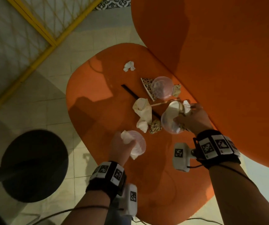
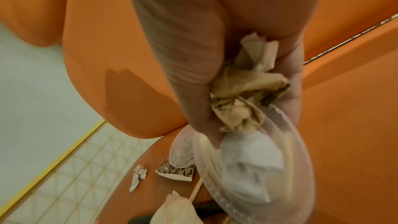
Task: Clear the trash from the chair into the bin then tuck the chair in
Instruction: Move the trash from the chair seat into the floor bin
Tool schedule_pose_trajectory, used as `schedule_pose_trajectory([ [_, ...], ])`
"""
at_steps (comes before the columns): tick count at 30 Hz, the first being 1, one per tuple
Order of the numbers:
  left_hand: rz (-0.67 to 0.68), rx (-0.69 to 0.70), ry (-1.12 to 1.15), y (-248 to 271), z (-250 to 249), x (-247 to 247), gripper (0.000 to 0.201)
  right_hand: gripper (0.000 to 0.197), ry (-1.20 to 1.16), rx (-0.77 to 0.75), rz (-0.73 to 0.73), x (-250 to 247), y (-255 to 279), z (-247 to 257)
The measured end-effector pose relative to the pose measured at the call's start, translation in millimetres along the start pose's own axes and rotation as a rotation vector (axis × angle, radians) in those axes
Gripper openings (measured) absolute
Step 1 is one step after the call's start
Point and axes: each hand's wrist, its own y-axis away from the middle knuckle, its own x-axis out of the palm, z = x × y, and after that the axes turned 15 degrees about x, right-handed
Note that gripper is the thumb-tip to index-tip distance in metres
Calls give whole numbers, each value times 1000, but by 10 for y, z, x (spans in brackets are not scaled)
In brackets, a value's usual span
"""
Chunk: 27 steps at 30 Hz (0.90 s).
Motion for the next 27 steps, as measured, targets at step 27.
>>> schedule_pose_trajectory([
  [27,-11,226,-355,625,342,303,68,40,-380,-328,245,269,855,-718],
])
